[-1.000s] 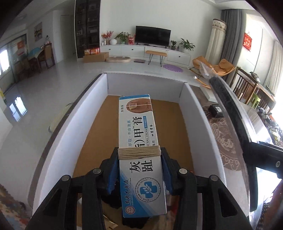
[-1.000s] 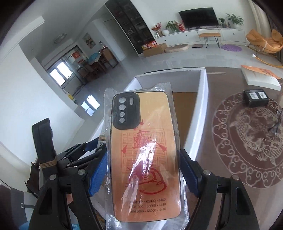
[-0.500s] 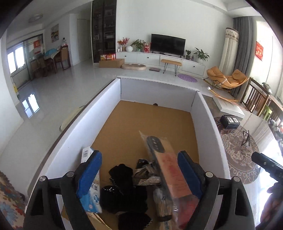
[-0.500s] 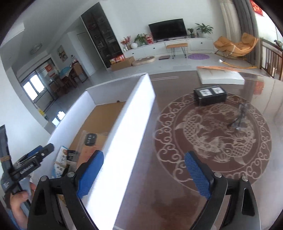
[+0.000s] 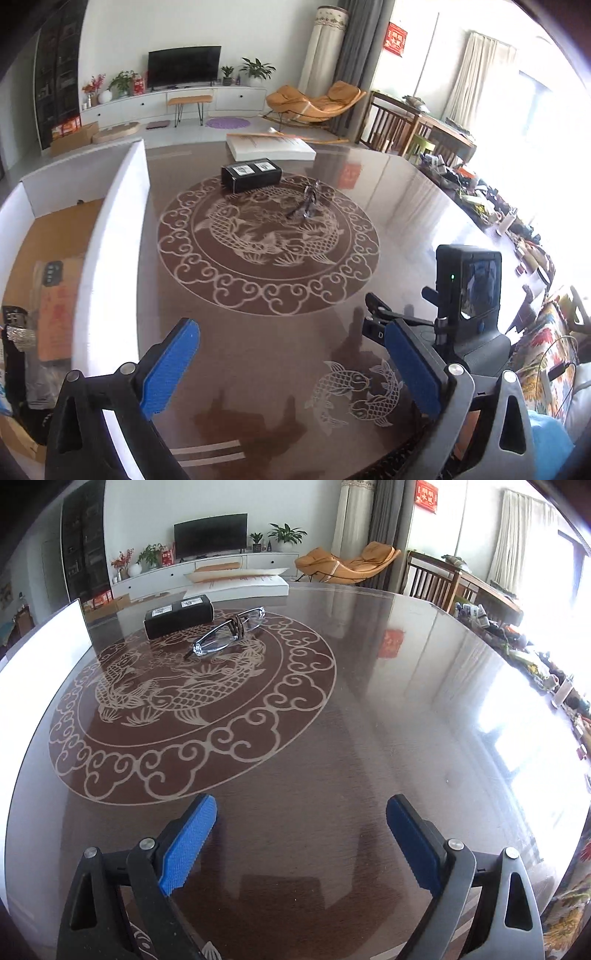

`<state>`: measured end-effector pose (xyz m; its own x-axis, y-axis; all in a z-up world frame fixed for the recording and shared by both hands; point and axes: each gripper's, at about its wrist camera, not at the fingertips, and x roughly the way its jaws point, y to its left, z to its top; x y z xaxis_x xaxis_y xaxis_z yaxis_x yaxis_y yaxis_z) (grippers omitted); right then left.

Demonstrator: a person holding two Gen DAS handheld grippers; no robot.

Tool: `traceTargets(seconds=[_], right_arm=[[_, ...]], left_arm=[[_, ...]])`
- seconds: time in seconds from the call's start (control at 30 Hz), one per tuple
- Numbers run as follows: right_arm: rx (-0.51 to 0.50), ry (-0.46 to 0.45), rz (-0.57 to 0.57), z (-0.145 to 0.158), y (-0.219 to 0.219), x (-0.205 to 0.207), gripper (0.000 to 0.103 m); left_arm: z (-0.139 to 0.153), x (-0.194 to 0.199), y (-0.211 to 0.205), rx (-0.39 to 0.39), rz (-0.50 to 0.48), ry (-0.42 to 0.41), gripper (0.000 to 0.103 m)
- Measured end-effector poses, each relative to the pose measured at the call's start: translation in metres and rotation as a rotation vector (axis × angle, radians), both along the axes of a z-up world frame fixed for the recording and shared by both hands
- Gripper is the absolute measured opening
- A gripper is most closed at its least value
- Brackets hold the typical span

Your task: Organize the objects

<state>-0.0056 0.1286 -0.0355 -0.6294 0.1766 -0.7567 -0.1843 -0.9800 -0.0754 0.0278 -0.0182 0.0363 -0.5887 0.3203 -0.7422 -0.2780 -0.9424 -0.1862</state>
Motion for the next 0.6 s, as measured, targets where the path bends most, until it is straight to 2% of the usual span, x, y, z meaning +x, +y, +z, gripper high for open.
traceTargets(seconds=[0.13,0.33,0.6], right_arm=[[0.025,-0.013,0.001,0.001,-0.001,0.001,0.094],[0.014,-0.028,-0.002,-0.002,-0.003,-0.005,0.094],[-0.023,-0.047,-0.006,-0.008,-0.001,-0.009,0.094]], left_arm=[[-0.035,-0.013,0.035,-0.080,-0.006,-0.042,0.102],[-0.075,-0.035,0.040,-0.157,0.057,-0.054,0.102],[-0.094,-0.056,0.037,-0.253,0.113,-0.024,0.102]])
